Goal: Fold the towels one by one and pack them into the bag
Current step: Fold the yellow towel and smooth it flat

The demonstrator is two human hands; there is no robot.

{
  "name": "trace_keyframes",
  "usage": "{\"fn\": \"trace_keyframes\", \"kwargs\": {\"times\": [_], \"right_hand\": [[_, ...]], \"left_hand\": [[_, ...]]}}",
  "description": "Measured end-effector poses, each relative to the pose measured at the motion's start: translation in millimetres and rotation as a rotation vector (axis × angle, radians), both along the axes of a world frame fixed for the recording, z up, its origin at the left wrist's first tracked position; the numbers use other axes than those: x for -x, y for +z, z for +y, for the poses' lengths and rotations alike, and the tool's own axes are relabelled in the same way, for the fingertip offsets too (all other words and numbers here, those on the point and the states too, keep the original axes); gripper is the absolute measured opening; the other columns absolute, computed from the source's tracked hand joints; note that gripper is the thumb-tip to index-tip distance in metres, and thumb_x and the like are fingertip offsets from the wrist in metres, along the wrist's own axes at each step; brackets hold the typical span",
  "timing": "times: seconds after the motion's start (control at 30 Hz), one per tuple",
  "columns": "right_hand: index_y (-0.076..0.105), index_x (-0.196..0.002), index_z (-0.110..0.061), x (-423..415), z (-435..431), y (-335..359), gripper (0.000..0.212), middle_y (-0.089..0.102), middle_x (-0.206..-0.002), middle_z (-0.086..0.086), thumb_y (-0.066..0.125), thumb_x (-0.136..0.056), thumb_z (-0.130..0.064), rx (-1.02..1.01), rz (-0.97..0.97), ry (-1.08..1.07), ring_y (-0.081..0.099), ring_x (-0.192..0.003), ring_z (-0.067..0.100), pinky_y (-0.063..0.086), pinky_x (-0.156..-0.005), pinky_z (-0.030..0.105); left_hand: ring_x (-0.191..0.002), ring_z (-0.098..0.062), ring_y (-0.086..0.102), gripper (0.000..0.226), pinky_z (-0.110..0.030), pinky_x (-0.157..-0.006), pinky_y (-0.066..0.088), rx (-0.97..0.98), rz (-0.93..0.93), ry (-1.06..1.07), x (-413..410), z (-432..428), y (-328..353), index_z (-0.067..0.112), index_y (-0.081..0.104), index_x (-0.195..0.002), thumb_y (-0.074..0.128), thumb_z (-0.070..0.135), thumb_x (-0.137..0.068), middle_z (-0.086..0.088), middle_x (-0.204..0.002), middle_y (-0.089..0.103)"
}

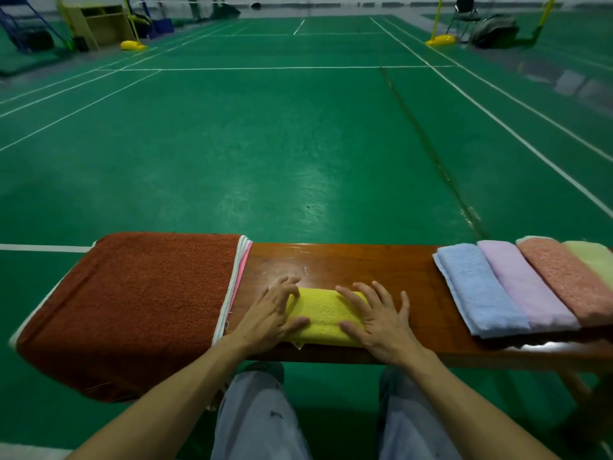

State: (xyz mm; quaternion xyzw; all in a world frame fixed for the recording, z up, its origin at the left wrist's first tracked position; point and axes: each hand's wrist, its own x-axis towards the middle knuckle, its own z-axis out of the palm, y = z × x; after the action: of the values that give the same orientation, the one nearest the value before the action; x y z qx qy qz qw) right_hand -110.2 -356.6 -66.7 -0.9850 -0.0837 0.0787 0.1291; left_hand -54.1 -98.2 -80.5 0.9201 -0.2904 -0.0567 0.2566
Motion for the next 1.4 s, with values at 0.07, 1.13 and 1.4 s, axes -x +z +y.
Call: {"fn": "trace_keyframes", "kwargs": {"times": [0.07, 1.13, 1.4], "right_hand": [[-0.009, -0.14, -0.066, 1.4, -2.5, 0.4, 0.092, -0.001, -0.161, -0.014, -0.025, -0.054, -0.092, 0.01, 0.002, 0.022, -0.011, -0.149, 0.019, -0.012, -0.113, 0.064], [0.055, -0.134, -0.04, 23.5, -82.7, -3.0, 0.066, 0.042, -0.149, 0.007, 0.051, -0.071, -0.062, 0.183, -0.355, -0.739, 0.022, -0.143, 0.042, 0.009, -0.104, 0.068], [0.032, -0.146, -0.049, 7.0, -91.8, -6.5, 0.069, 0.026, -0.16, 0.0, 0.033, -0.081, -0.069, 0.113, -0.269, -0.83, 0.001, -0.148, 0.036, -0.005, -0.108, 0.066]], "left_hand": [[-0.142, 0.001, 0.002, 0.07, -0.033, -0.118, 0.003, 0.034, 0.027, 0.001, -0.7, 7.0, -0.7, 0.026, 0.037, -0.124, 0.033, 0.08, -0.08, 0.009, -0.16, 0.012], [-0.121, -0.028, 0.044, 0.037, -0.035, -0.098, 0.039, 0.068, -0.006, -0.081, -63.2, -245.1, 18.7, 0.014, 0.053, -0.13, 0.059, 0.019, -0.093, -0.012, -0.135, 0.041], [-0.122, -0.026, 0.045, 0.035, -0.03, -0.096, 0.039, 0.069, -0.046, -0.124, -83.8, -266.0, 11.4, 0.018, 0.054, -0.129, 0.055, 0.023, -0.095, -0.009, -0.137, 0.042]]}}
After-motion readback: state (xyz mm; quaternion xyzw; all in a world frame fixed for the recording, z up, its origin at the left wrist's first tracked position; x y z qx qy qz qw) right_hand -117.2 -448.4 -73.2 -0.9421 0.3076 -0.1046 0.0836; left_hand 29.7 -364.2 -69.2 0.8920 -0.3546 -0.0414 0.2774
